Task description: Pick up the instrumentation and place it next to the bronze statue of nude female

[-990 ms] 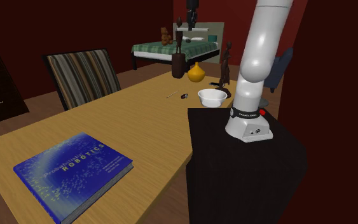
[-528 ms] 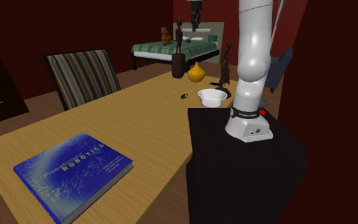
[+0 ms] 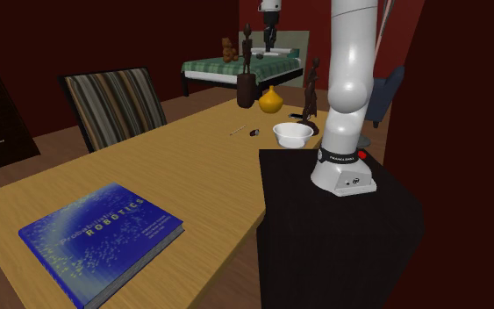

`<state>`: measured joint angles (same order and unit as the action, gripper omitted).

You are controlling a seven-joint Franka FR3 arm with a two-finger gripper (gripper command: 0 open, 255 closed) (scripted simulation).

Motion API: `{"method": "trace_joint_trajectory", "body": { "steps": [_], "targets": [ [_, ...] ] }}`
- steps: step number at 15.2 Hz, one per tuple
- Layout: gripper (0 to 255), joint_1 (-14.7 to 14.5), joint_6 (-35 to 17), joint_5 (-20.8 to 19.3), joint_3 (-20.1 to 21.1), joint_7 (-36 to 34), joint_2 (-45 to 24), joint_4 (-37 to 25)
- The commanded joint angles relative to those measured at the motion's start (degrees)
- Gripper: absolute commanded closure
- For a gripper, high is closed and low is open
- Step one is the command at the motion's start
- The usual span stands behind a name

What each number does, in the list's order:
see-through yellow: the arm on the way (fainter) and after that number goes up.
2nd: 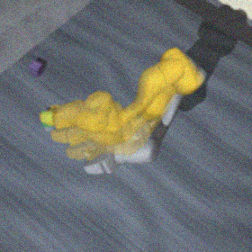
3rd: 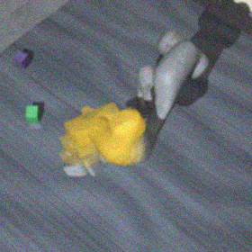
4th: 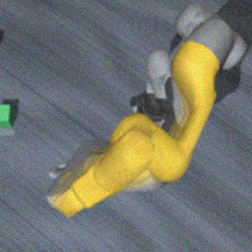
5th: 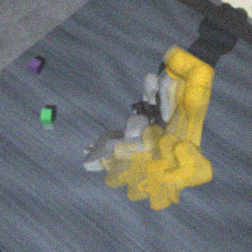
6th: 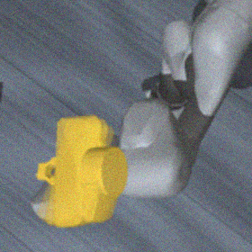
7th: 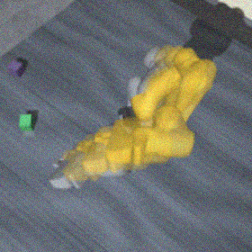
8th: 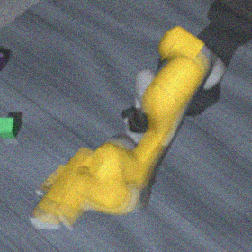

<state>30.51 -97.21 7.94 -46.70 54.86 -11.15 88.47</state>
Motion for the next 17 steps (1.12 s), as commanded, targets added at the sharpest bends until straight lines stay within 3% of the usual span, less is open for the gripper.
{"method": "trace_joint_trajectory", "body": {
  "steps": [1, 17],
  "targets": [
    [255, -0.3, -1.8, -0.2, 0.1, -0.1, 0.4, 2.0],
    [255, -0.8, -13.8, 0.8, 0.6, 0.6, -0.5, 13.5]
  ]
}}
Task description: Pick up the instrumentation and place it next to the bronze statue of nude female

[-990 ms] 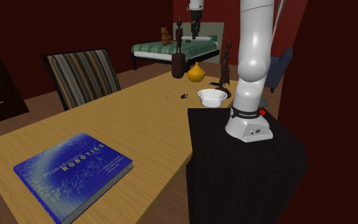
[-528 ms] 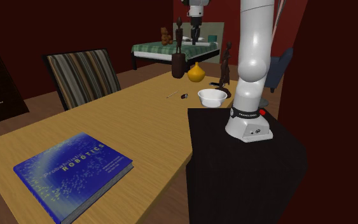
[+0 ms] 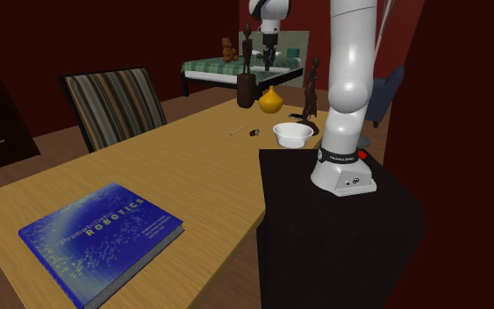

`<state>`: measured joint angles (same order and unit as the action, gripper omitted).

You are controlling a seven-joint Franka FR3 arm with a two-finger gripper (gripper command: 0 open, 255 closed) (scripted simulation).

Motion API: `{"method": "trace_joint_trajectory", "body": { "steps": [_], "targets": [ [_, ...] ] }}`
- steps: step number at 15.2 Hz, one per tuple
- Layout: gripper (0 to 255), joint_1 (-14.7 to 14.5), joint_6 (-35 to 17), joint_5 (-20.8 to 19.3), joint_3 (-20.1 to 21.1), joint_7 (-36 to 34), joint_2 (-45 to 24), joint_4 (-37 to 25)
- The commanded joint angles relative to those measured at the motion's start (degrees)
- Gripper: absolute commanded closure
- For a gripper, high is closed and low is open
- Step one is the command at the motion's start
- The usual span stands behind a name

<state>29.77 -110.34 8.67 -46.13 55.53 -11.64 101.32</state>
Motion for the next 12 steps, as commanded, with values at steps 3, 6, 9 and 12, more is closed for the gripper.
{"method": "trace_joint_trajectory", "body": {
  "steps": [3, 6, 9, 12],
  "targets": [
    [255, 0.0, -2.8, 0.6, 0.2, 0.4, -0.6, 2.4],
    [255, 0.2, -4.9, 1.3, 0.5, 0.8, -1.4, 3.9],
    [255, 0.4, -6.9, 2.1, 0.7, 1.4, -2.3, 5.4],
    [255, 0.7, -8.9, 3.1, 1.1, 2.0, -3.2, 6.7]
  ]
}}
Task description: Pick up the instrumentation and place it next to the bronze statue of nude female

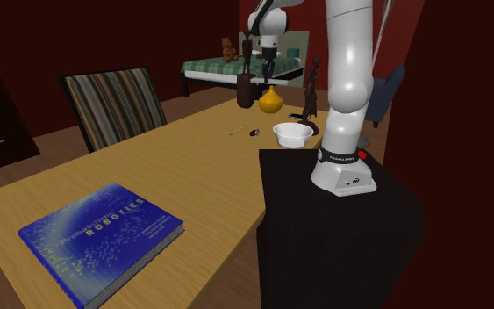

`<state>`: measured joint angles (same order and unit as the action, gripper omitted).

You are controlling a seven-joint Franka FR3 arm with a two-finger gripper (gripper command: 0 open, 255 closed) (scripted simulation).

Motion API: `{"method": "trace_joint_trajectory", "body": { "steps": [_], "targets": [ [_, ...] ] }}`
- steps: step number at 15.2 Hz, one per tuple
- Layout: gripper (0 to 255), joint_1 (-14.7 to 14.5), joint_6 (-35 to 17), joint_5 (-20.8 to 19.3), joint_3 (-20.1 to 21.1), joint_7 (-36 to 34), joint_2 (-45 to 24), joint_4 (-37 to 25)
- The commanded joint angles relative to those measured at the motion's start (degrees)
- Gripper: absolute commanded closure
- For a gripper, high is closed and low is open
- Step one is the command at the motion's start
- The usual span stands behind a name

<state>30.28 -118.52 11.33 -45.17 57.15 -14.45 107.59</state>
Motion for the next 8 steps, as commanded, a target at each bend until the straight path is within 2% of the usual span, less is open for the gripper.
{"method": "trace_joint_trajectory", "body": {
  "steps": [1, 8],
  "targets": [
    [255, 0.3, -1.4, 0.7, 0.2, 0.6, -0.8, 0.8],
    [255, 1.3, -5.9, 3.4, 1.4, 2.3, -3.6, 3.3]
  ]
}}
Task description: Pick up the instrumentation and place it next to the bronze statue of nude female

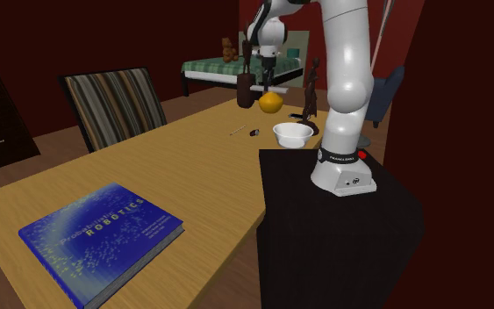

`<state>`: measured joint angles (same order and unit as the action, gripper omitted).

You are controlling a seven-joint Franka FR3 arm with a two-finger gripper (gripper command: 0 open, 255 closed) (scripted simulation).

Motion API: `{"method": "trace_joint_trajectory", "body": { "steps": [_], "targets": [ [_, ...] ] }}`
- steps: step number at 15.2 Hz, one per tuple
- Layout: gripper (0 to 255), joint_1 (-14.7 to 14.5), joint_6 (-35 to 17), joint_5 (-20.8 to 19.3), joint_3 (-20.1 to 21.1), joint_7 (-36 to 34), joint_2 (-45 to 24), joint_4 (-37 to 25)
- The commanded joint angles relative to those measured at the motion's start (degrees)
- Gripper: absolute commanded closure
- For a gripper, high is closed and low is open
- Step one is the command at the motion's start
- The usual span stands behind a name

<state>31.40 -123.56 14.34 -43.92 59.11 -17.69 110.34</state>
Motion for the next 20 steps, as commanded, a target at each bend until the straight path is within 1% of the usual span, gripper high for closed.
{"method": "trace_joint_trajectory", "body": {
  "steps": [1, 20],
  "targets": [
    [255, 0.3, -1.5, 0.8, 0.3, 0.6, -0.7, 0.9],
    [255, 4.6, -12.2, 9.7, 5.9, 6.3, -10.3, 4.1]
  ]
}}
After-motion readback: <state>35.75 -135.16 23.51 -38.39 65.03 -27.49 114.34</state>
